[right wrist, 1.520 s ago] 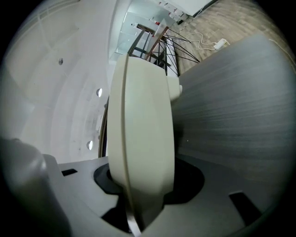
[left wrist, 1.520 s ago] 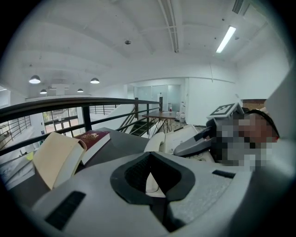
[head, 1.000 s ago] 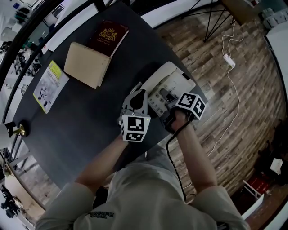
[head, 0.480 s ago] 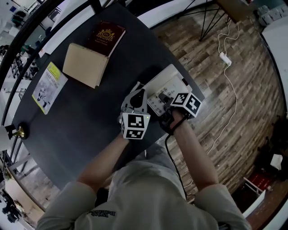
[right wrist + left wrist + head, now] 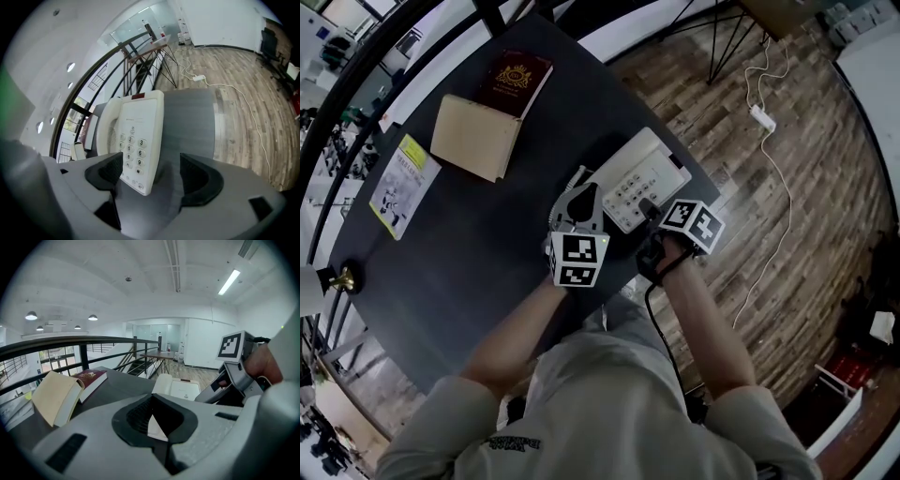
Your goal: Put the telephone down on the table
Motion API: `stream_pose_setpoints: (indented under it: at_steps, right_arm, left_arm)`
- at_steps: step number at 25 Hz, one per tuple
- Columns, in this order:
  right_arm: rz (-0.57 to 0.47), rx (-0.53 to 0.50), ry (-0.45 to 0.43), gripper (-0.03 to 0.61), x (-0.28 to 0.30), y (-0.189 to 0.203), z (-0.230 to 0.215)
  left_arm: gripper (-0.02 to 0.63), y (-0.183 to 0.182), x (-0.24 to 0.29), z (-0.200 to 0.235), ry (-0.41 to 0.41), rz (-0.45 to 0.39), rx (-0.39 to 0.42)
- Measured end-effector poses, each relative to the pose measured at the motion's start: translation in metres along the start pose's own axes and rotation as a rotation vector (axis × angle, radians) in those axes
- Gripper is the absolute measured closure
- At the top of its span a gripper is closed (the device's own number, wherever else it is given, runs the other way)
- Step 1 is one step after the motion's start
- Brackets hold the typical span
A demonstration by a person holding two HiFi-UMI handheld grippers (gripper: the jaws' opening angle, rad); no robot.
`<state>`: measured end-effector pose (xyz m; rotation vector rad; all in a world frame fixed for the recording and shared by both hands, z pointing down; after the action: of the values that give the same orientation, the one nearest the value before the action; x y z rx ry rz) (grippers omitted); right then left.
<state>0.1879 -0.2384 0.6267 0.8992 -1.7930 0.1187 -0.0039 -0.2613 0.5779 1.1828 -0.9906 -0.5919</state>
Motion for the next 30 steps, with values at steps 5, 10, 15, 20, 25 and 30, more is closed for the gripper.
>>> stream_pose_setpoints:
  at_steps: [5,10,15,20,25,30]
  right_arm:
    - [-0.169,-0.119,-0.160,0.243,-0.042,-0.010,0.015]
    - [-0.349,-0.169,-0.298,0.462,-0.093,-0.016,0.023]
    - [-0.542,-0.342,-0.388,0.528,-0.147,-0.025,0.034]
    - [-0.777,-0.552,-0.445,0.546,-0.212,-0.029,0.049]
    - [-1.005,-0.731,-0.477,0.557,-0.276,-0.029,0.059]
    - [-1.123,-0.824,-0.525,0.563,-0.336,-0.024,0.065]
  left_arm:
    - [0.611,-0.023,-0.019,-0.012,0.000,-0.037,0.033]
    - [0.611,-0.047,-0.041,-0.030,0.010,-0.067,0.082]
    - [0.611,-0.088,-0.059,-0.048,0.042,-0.133,0.096]
    - [0.611,-0.132,-0.079,-0.065,0.059,-0.211,0.100]
    - [0.611,-0.185,-0.110,-0.079,0.067,-0.319,0.069]
    - [0.611,-0.225,-0.145,-0.094,0.102,-0.445,0.097]
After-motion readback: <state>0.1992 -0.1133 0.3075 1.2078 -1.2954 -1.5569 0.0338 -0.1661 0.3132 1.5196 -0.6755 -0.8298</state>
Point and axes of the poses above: the fingertips, and each gripper's own axes: x forward along the fingers, z to its left, y out of its underside, the point moved 7 cm from there along -x, backward along the fingers, and after that the axes turned 9 degrees about -z, right-handed, at the moved point
